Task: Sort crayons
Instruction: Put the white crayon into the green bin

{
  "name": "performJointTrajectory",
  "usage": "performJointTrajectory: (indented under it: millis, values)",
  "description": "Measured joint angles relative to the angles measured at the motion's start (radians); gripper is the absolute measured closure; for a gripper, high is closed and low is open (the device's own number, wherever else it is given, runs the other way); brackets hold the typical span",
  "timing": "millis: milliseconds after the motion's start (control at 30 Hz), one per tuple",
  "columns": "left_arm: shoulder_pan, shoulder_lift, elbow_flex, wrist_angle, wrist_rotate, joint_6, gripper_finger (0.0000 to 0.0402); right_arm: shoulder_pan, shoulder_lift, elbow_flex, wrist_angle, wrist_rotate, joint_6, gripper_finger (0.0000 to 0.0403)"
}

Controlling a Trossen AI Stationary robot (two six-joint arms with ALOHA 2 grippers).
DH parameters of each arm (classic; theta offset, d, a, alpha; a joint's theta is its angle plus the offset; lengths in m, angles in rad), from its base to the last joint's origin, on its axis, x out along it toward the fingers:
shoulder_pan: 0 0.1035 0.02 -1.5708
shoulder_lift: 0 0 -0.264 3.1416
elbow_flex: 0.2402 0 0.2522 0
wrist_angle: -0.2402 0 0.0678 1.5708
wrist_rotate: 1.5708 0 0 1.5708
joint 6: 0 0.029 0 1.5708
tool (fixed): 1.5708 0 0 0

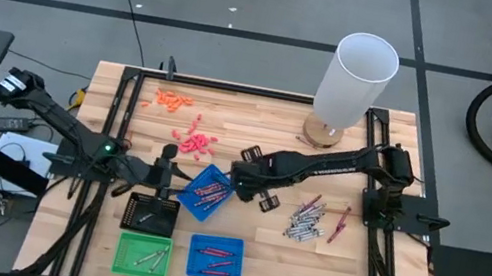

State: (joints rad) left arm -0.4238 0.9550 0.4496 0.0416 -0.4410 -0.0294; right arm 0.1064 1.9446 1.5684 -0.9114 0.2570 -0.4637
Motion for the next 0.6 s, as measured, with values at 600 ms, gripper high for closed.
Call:
performJointTrajectory:
  millis: [600]
  values:
    - [0.078,0.244,0.0,0.472,-0.142,0.156,0.0207,-0.005,-0.001,0.135,0.189,-0.099,0.22,0.0363]
